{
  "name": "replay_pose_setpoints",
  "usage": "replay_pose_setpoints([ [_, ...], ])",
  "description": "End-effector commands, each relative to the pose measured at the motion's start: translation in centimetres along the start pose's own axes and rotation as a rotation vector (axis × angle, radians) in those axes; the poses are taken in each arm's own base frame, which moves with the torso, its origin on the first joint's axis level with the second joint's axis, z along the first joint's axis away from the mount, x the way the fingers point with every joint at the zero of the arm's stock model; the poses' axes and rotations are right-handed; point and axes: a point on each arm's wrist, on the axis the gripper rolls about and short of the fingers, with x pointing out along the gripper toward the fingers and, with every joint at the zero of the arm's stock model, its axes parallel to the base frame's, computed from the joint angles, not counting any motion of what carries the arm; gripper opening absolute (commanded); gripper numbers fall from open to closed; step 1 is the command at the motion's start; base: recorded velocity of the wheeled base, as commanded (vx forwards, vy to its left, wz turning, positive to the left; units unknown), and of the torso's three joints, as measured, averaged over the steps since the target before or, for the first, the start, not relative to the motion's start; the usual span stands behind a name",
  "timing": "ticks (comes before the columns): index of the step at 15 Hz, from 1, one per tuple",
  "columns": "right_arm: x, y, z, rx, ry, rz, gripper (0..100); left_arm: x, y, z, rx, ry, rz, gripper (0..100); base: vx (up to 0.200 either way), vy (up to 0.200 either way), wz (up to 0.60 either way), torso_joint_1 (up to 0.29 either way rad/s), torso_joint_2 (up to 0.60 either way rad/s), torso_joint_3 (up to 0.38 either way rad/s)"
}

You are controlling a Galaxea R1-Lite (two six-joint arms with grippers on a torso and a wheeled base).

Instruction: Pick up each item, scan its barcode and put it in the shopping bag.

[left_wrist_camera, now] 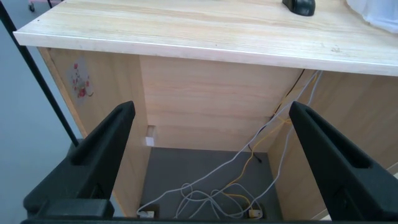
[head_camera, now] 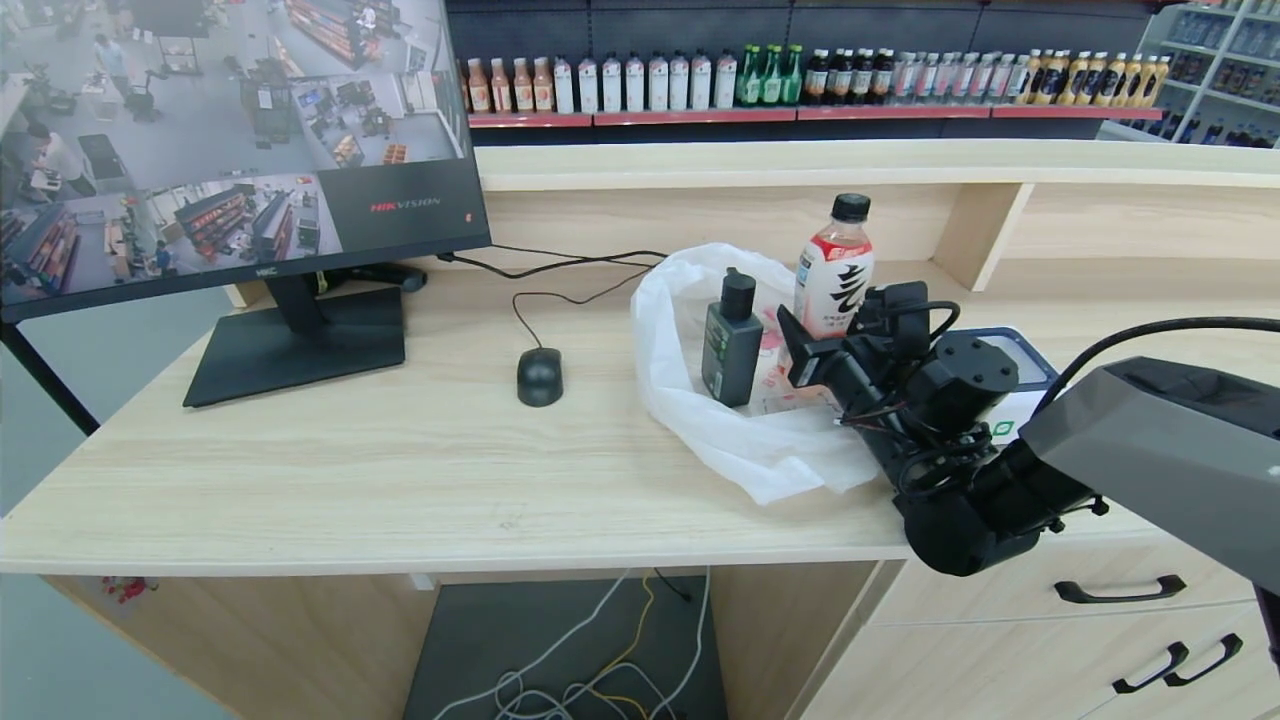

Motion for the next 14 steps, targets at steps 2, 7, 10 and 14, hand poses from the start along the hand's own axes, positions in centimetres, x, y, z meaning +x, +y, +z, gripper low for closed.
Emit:
replay_pose_setpoints([
  [2, 0.0, 0.0, 0.1, 0.001, -0.003, 0.000, 100, 0.0, 0.0, 0.0, 0.000, 0.000, 0.001, 100, 0.000, 0.000, 0.00, 0.000, 0.00, 0.000],
  [7, -0.4, -0.1, 1.0, 0.007, -0.008, -0.001, 100, 0.0, 0.0, 0.0, 0.000, 0.000, 0.001, 100, 0.000, 0.000, 0.00, 0.000, 0.00, 0.000],
  [10, -1.4, -0.2, 2.5, 0.008, -0.008, 0.000, 100, 0.0, 0.0, 0.0, 0.000, 0.000, 0.001, 100, 0.000, 0.000, 0.00, 0.000, 0.00, 0.000],
  [14, -3.4, -0.5, 5.4, 0.010, -0.016, 0.002, 100, 0.0, 0.0, 0.0, 0.000, 0.000, 0.001, 100, 0.000, 0.000, 0.00, 0.000, 0.00, 0.000],
])
